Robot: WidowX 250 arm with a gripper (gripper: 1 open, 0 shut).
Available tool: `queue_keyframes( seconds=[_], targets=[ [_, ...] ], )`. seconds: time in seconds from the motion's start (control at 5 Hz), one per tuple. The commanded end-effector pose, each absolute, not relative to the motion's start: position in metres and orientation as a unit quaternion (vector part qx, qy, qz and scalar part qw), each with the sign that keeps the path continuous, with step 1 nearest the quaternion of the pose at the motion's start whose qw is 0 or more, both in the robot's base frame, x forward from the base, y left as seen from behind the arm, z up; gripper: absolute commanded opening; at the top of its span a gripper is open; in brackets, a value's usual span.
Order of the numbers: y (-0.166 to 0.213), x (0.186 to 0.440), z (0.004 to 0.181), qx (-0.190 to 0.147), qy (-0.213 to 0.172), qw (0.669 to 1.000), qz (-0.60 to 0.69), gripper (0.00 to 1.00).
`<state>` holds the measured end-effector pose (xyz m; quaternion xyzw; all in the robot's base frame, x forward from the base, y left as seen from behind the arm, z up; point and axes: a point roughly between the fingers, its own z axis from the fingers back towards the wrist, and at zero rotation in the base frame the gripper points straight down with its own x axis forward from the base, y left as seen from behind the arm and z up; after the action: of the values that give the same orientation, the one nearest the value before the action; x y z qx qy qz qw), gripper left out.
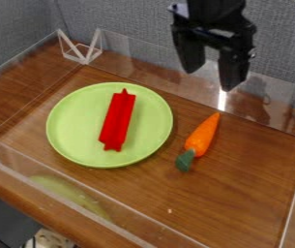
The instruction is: Put the carrot on the right side
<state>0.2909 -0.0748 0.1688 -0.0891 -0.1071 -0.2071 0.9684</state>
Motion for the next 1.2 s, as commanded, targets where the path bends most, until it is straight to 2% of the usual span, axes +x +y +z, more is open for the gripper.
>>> queue_keyframes(
  seconds=[0.0, 0.2, 0.6, 1.0],
  targets=[
    [-0.062, 0.293, 0.173, -0.085, -0.140, 0.969, -0.188, 0.00],
    [-0.054, 0.296, 0.165, -0.082, -0.145, 0.970, -0.178, 1.00],
    [-0.069, 0.297, 0.169, -0.088, -0.135, 0.973, -0.164, 1.00],
    [-0.066, 0.306, 0.171, -0.086, -0.135, 0.968, -0.196, 1.00]
  ],
)
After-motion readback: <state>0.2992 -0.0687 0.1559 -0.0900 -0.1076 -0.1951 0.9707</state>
